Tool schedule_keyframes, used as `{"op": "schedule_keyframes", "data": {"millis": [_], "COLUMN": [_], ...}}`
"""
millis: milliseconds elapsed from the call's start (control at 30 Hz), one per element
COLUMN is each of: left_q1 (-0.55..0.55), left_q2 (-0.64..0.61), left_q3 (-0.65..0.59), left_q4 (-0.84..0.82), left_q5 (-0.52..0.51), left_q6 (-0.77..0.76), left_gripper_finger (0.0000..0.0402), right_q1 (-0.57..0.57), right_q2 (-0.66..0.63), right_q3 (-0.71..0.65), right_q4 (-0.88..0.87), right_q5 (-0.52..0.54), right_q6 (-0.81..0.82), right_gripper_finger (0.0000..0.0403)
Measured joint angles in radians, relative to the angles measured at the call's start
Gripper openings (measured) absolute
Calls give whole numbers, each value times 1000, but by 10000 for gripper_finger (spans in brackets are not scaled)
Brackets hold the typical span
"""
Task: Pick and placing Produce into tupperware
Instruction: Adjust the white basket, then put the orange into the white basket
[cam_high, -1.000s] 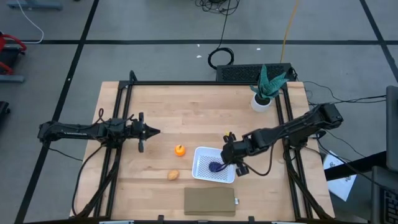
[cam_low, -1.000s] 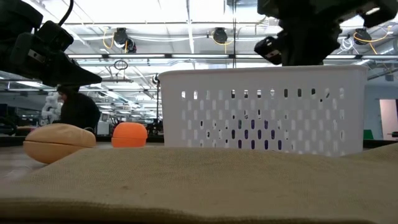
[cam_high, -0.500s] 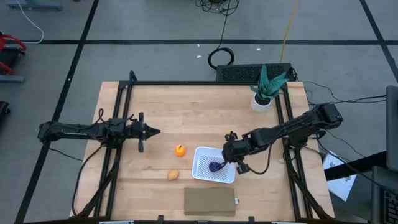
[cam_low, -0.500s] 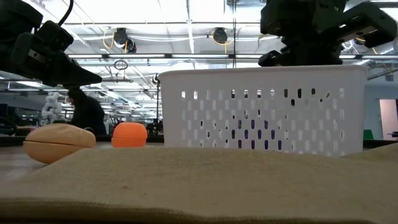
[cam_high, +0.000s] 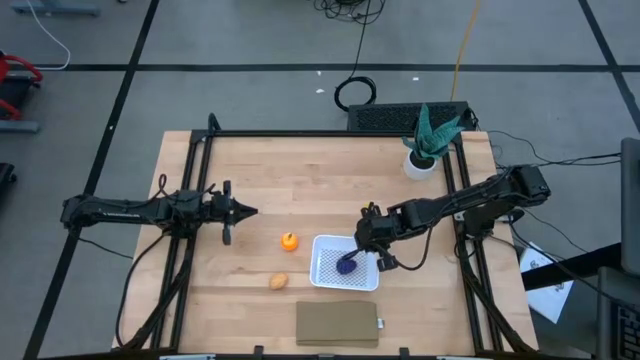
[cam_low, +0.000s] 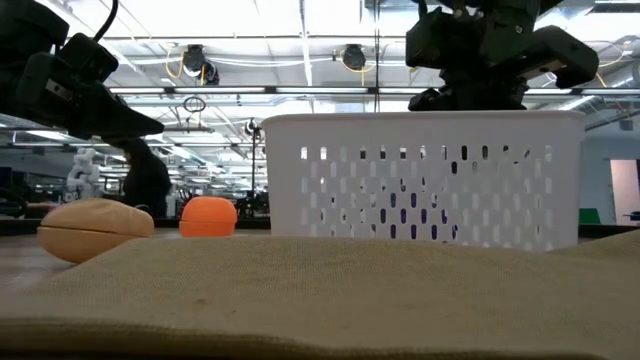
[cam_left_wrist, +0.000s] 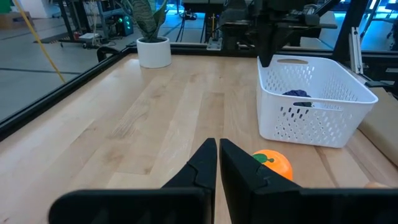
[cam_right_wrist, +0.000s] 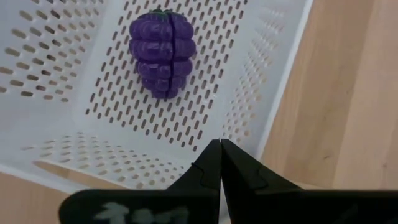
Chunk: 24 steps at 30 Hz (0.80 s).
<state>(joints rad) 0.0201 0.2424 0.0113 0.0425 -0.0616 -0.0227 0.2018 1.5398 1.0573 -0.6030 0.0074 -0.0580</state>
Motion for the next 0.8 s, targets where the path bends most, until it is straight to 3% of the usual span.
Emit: {"op": "schedule_keyframes", "data": {"millis": [533,700,800], "left_q1": [0,0,0], "left_q2": [0,0,0], "left_q3": [0,0,0], "left_q4": [-1,-1,-3], "left_q5": [0,-1,-1], "left_q6": [0,0,0], "left_gripper_finger": [24,24,24], "right_q1": [22,19,4], "right_q2": [0,-1,-22], "right_q3": [53,129,152], "right_q4": [5,-64,-86], "right_q5": [9,217,252], "right_q6": [-16,-29,-46], "right_gripper_finger": [0,0,0]}}
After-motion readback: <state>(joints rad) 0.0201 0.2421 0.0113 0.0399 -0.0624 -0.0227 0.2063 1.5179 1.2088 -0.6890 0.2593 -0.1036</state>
